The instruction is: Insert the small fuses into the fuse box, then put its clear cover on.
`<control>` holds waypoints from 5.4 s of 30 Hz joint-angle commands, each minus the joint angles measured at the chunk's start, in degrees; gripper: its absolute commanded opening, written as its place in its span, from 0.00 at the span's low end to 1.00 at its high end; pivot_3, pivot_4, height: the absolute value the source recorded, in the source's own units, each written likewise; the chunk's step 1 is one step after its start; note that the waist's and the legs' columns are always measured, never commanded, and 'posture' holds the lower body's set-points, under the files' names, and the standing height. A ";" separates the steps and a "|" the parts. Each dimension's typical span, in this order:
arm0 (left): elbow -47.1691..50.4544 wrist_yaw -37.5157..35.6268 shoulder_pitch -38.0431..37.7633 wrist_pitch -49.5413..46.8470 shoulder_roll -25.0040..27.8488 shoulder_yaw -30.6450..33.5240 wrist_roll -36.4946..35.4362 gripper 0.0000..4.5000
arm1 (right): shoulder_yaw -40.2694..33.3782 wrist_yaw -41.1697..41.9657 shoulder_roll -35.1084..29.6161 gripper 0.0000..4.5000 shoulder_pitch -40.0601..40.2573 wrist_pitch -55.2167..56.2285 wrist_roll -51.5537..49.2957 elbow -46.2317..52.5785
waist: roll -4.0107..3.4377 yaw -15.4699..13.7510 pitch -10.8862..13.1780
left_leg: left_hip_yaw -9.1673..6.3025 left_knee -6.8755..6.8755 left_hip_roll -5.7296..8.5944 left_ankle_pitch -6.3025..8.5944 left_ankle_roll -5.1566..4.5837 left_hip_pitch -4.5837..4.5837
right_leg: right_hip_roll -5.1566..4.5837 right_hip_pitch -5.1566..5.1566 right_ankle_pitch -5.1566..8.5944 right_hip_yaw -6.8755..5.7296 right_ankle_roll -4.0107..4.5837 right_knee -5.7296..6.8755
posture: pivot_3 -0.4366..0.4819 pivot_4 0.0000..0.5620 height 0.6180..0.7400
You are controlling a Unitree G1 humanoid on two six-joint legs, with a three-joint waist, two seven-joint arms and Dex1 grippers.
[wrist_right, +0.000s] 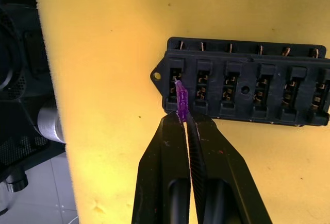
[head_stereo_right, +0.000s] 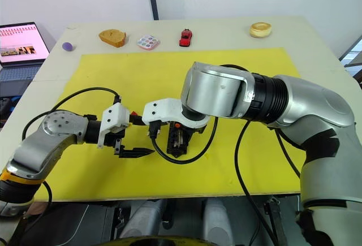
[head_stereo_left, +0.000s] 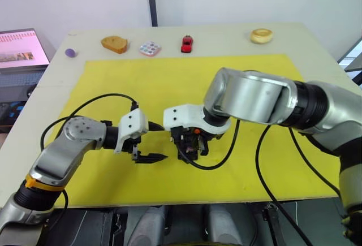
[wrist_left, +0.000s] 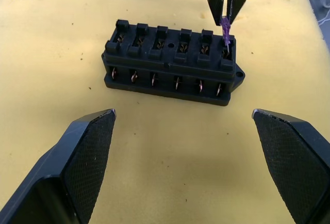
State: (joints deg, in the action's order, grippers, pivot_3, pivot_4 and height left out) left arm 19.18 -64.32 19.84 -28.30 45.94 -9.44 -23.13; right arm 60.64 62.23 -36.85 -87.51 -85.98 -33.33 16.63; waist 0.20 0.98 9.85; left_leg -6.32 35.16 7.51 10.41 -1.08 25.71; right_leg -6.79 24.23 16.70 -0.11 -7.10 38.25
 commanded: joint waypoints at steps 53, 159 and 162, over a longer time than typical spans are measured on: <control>2.85 3.24 -0.78 -0.20 -1.20 0.56 0.05 0.99 | 1.21 -7.66 5.08 0.00 -2.41 -6.48 -4.27 0.29 | 0.01 0.05 -0.02 | 0.00 0.02 0.00 -0.01 0.01 -0.04 | 0.01 -0.02 0.00 0.00 0.01 0.05 | 0.48 0.27 1.00; 0.66 3.09 0.25 -0.11 -4.13 -0.77 1.93 1.00 | -35.19 1.11 -4.41 0.01 59.16 56.38 20.62 1.14 | 0.17 -0.40 -0.10 | -0.13 0.10 -0.02 0.02 -0.05 -0.43 | 0.01 -0.90 0.00 -0.08 0.01 -0.17 | 0.48 0.27 1.00; 0.65 3.22 0.18 0.04 -4.17 -0.80 2.02 1.00 | -35.54 1.01 -3.90 0.01 58.45 56.13 20.84 0.46 | 0.18 -0.41 -0.11 | -0.13 0.10 -0.02 0.02 -0.05 -0.46 | 0.01 -0.93 0.00 -0.08 0.01 -0.18 | 0.48 0.27 1.00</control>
State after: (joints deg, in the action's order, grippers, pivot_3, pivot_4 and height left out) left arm 18.45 -61.18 19.93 -29.35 41.66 -10.39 -21.56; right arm 24.21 63.34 -40.44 -29.34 -28.90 -14.68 19.13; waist 0.38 0.57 9.74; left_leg -6.46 35.26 7.48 10.43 -1.12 25.26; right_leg -6.78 23.29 16.70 -0.19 -7.09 38.07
